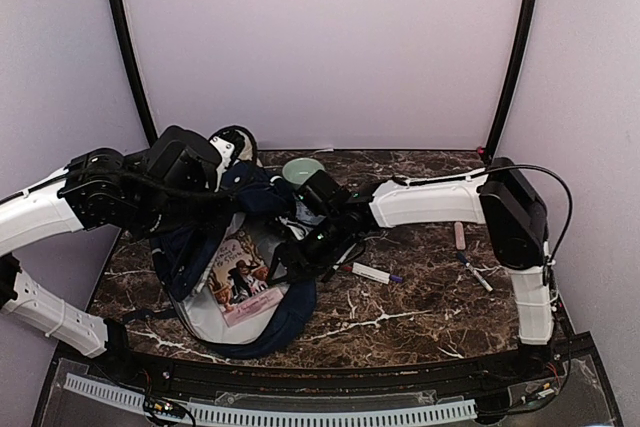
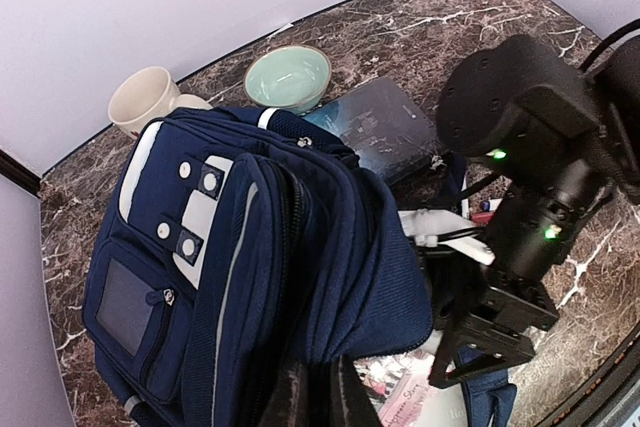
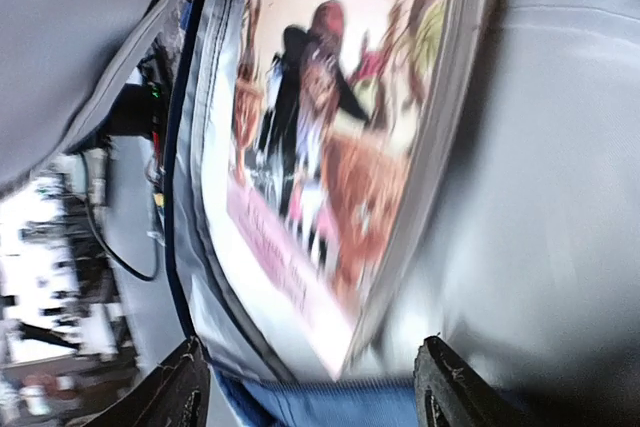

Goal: Pack the student bag
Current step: Place the book in the largest pocket of the bag, then move the book to the largest pocket of the bag.

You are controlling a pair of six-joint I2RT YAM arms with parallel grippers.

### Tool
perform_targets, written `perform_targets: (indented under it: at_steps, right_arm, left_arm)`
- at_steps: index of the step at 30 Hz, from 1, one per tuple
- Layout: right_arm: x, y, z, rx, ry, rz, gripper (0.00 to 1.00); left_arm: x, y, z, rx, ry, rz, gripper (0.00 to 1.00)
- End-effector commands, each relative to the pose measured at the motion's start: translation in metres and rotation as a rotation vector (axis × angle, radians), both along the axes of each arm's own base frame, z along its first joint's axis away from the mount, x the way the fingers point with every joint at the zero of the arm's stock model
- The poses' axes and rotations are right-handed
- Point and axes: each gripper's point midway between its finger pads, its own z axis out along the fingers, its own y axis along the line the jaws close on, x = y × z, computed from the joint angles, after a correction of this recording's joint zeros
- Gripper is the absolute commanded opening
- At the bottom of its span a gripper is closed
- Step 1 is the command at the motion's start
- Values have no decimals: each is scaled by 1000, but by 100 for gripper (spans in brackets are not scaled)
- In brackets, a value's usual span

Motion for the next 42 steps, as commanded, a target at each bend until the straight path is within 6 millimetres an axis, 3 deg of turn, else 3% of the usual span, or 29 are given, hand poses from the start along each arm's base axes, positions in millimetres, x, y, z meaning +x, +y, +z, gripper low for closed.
perform_targets:
  at_steps: [1,5,9,12,15,19,22,29,32,37,42]
  right_arm:
    - [-16,-23,19,-71,-263,69,70]
    - [-42,-25,26,-84,-499,237,63]
    - [-75,-13,39,1,-726,451,56]
    - [-84,-3,44,24,-936,599,50]
    - [-70,4,39,-32,-1131,639,47]
    - [-51,17,32,-65,-1260,631,47]
    - [-44,25,23,-84,-1299,639,49]
    - [-47,33,-20,-91,-1297,762,61]
    - [-37,37,-29,-118,-1348,734,63]
    - [-7,48,-22,-179,-1473,629,62]
    - [22,64,5,-143,-1522,509,56]
  left_arm:
    - [4,4,47,-147,-94,34,0]
    - [3,2,47,-148,-93,24,0]
    - [1,-1,46,-149,-85,10,0]
    - [0,-3,46,-152,-80,1,0]
    - [-1,-3,48,-161,-82,-2,0]
    - [-3,-4,49,-169,-81,-6,0]
    - [-4,-4,48,-170,-79,-6,0]
    - [-7,-8,45,-175,-69,-15,0]
    - [-8,-10,42,-169,-64,-18,0]
    - [-10,-14,38,-170,-53,-31,0]
    - [-14,-21,36,-175,-36,-50,0]
